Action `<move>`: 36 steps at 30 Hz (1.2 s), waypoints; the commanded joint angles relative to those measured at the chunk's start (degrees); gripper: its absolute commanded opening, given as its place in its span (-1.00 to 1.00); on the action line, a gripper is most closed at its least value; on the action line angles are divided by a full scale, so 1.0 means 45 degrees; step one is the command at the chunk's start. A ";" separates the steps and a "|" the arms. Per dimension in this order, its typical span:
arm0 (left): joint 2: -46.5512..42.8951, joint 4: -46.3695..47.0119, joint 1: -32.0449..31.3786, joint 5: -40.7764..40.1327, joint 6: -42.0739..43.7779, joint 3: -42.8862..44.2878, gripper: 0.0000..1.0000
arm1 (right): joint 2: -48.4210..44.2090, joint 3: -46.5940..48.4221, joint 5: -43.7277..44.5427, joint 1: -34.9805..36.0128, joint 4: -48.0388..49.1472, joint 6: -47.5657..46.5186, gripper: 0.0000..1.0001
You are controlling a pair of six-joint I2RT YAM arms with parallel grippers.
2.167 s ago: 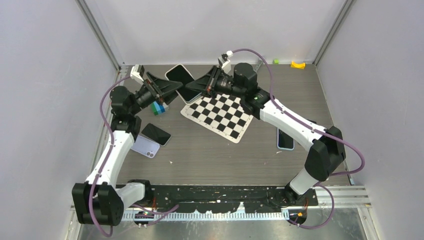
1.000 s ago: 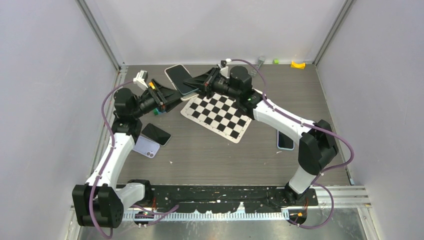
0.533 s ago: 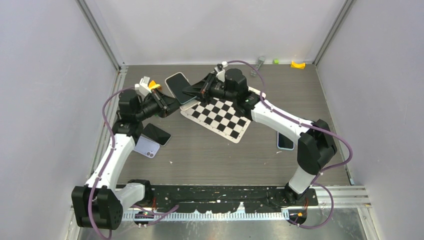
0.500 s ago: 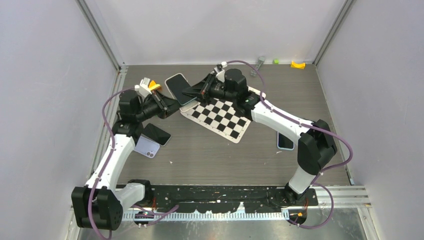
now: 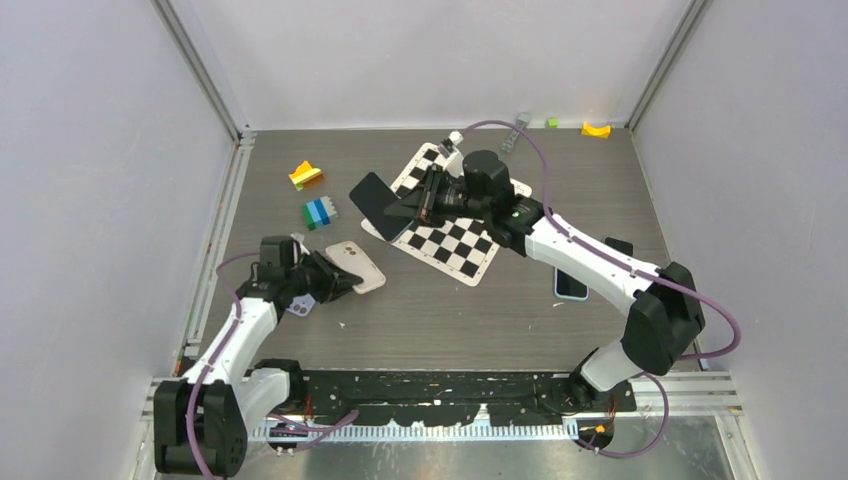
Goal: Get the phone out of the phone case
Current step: Remove the phone case from the phone, then place the phone case at the center of the board.
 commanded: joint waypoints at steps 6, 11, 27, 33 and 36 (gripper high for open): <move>-0.1812 -0.0687 -0.0325 0.0969 -0.1130 -0.2994 -1.00 | 0.0910 -0.2064 0.0883 0.0321 -0.0807 -0.2282 -0.99; -0.1929 -0.1460 -0.0309 0.0592 -0.0894 -0.3213 -0.97 | 0.2012 -0.2246 0.1107 0.0769 -0.0567 -0.2542 -0.99; -0.1692 -0.5428 -0.0309 -0.1116 0.1134 -0.0777 0.50 | 0.4480 -0.3223 0.1089 0.1449 0.1371 -0.2931 -0.94; -0.1416 -0.5968 -0.0309 -0.1452 0.1654 0.0788 0.62 | 0.4731 -0.3554 0.1567 0.1719 0.0589 -0.3568 -0.58; -0.1215 -0.6037 -0.0309 -0.1553 0.1949 0.1530 0.99 | 0.4756 -0.3623 0.1841 0.1780 0.0117 -0.3841 -0.39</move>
